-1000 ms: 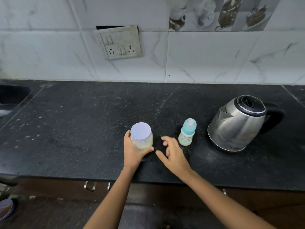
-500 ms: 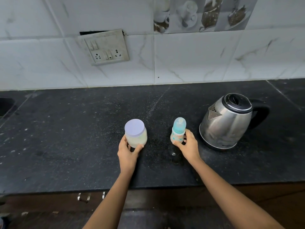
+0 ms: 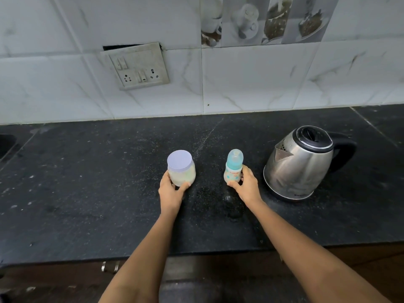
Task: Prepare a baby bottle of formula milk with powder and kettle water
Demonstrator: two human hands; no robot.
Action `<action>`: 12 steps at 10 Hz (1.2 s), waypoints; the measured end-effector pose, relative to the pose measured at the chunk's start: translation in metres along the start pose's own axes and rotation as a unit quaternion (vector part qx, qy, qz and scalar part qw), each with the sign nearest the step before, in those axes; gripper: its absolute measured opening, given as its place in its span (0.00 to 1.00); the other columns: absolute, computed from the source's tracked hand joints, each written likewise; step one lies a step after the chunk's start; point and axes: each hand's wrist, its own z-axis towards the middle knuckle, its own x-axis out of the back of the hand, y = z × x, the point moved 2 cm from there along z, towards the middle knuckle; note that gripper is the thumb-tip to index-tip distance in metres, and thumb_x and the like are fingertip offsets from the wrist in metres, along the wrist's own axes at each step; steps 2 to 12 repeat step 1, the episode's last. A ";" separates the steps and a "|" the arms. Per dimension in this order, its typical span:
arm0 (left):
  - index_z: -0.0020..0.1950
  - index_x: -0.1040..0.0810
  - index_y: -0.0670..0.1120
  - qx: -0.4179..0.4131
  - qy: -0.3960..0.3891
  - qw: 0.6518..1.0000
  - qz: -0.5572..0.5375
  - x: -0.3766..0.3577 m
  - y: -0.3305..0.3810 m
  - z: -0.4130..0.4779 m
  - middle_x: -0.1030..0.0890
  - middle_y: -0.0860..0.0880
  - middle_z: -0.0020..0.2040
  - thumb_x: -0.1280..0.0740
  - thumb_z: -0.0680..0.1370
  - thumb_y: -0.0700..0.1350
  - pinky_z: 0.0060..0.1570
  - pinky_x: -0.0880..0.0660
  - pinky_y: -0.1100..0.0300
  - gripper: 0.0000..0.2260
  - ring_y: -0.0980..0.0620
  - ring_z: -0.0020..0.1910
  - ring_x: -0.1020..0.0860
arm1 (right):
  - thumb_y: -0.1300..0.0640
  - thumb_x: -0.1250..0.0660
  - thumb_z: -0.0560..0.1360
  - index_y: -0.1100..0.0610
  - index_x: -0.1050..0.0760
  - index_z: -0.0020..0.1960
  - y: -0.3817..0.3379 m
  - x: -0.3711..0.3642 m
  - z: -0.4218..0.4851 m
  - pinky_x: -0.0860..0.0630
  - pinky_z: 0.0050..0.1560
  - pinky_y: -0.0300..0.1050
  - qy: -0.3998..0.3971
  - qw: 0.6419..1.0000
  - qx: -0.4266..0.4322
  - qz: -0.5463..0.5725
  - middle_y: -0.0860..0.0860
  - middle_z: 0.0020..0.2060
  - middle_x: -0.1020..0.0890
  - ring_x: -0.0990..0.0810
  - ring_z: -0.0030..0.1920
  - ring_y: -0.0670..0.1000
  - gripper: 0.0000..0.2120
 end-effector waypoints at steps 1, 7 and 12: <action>0.72 0.34 0.47 -0.002 -0.013 1.000 -0.006 0.002 0.000 -0.001 0.28 0.49 0.69 0.22 0.68 0.45 0.65 0.30 0.57 0.36 0.55 0.63 0.27 | 0.63 0.24 0.69 0.59 0.34 0.71 -0.007 0.001 -0.004 0.30 0.68 0.52 0.005 1.000 -0.005 -0.001 0.55 0.67 0.27 0.28 0.67 0.55 0.34; 0.72 0.34 0.47 -0.002 -0.013 1.000 -0.006 0.002 0.000 -0.001 0.28 0.49 0.69 0.22 0.68 0.45 0.65 0.30 0.57 0.36 0.55 0.63 0.27 | 0.63 0.24 0.69 0.59 0.34 0.71 -0.007 0.001 -0.004 0.30 0.68 0.52 0.005 1.000 -0.005 -0.001 0.55 0.67 0.27 0.28 0.67 0.55 0.34; 0.72 0.34 0.47 -0.002 -0.013 1.000 -0.006 0.002 0.000 -0.001 0.28 0.49 0.69 0.22 0.68 0.45 0.65 0.30 0.57 0.36 0.55 0.63 0.27 | 0.63 0.24 0.69 0.59 0.34 0.71 -0.007 0.001 -0.004 0.30 0.68 0.52 0.005 1.000 -0.005 -0.001 0.55 0.67 0.27 0.28 0.67 0.55 0.34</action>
